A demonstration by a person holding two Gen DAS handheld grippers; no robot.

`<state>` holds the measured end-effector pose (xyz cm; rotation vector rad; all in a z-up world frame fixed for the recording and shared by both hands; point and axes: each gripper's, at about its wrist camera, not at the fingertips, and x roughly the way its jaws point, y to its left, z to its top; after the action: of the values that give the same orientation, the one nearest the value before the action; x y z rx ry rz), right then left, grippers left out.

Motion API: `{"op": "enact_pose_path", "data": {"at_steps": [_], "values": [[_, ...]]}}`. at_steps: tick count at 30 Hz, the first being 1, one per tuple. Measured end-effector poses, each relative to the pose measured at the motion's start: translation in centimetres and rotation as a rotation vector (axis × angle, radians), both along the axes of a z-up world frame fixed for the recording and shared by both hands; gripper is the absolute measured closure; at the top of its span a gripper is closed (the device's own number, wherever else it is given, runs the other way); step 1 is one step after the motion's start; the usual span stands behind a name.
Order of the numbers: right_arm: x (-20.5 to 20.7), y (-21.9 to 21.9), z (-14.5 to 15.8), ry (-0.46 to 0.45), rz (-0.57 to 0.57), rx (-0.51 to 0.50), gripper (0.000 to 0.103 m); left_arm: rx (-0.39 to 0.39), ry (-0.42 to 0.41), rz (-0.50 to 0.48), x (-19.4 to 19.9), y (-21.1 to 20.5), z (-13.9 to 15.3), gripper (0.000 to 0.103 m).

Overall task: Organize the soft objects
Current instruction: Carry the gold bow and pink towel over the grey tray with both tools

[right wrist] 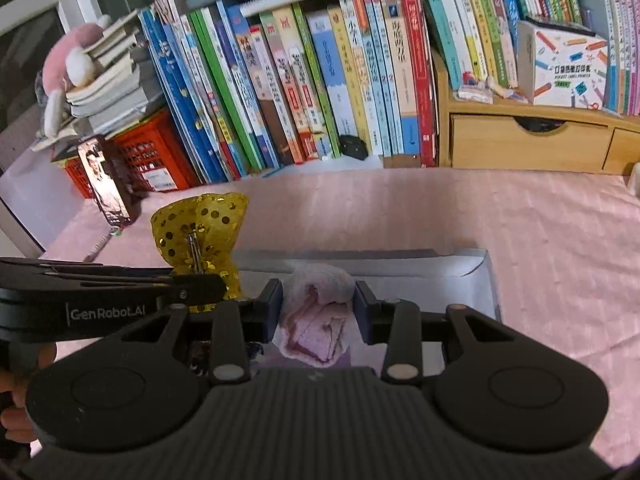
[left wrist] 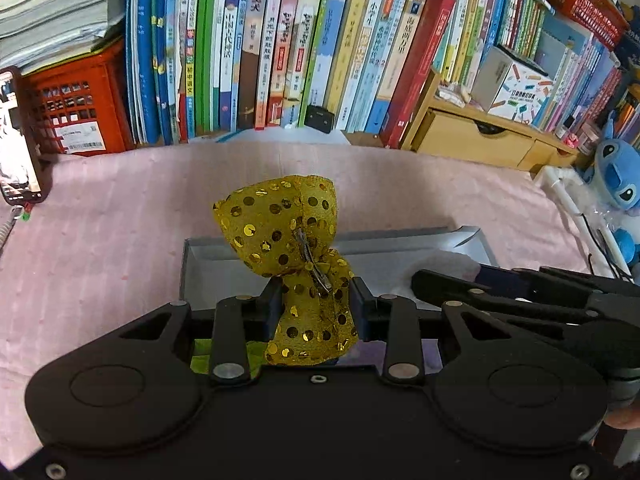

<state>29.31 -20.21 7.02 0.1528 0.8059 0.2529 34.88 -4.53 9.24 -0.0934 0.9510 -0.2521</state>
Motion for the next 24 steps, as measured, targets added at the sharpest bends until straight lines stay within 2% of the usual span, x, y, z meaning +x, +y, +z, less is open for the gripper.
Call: {"op": "enact_pose_path", "data": {"at_steps": [13, 24], "values": [[1.4, 0.5, -2.2, 0.033, 0.016, -0.020, 0.060, -0.010, 0.048, -0.009, 1.3, -0.1, -2.1, 0.069], [1.7, 0.4, -2.9, 0.029, 0.023, -0.009, 0.060, -0.027, 0.068, 0.001, 1.8, 0.0, -3.2, 0.068]]}}
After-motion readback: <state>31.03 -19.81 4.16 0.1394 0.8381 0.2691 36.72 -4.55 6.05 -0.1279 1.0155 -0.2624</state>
